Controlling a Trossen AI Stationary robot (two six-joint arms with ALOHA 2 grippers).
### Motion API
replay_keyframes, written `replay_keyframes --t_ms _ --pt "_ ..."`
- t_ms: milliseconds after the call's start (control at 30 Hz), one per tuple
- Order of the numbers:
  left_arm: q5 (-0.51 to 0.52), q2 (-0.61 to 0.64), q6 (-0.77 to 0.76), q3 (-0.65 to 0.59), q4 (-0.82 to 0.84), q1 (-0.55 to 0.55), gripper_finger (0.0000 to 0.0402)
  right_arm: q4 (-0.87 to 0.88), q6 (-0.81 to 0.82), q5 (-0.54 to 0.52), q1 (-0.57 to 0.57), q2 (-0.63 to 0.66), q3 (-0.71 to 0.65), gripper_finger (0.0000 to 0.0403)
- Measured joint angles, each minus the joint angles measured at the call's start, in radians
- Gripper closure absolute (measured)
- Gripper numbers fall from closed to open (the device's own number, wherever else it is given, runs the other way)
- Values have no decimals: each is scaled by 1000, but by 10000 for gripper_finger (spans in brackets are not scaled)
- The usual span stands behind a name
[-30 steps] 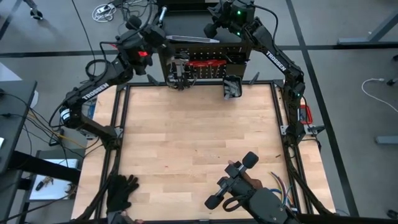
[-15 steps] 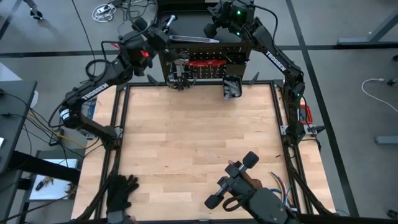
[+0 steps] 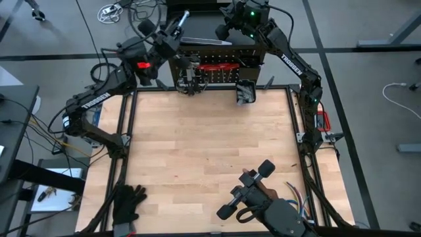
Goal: Hang tools onto peg board
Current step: Put the C-clamp on the table
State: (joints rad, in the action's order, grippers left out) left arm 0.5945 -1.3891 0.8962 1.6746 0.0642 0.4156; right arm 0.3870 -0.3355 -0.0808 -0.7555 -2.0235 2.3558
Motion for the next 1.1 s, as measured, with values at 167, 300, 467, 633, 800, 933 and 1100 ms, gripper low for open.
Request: replay_keyframes --t_ms 167,300,467,633,800,933,1100 --pt "51 0 -1 87 93 -86 330 -1 0 -1 -1 0 0 394" --pt "48 0 -140 176 318 -159 330 3 1 -1 -7 0 0 394" --pt "52 5 -310 223 581 -256 330 24 0 -1 -16 0 -1 394" --pt "66 6 -433 223 750 -360 330 29 0 -1 -24 0 -1 394" --pt "-23 10 -639 185 920 -416 330 29 -5 -1 -25 0 -1 394" --pt "-73 6 -772 61 972 -450 330 29 -7 -1 -25 0 -1 394" --pt "-272 8 -893 -115 977 -465 330 29 -8 -2 -25 0 -1 394"
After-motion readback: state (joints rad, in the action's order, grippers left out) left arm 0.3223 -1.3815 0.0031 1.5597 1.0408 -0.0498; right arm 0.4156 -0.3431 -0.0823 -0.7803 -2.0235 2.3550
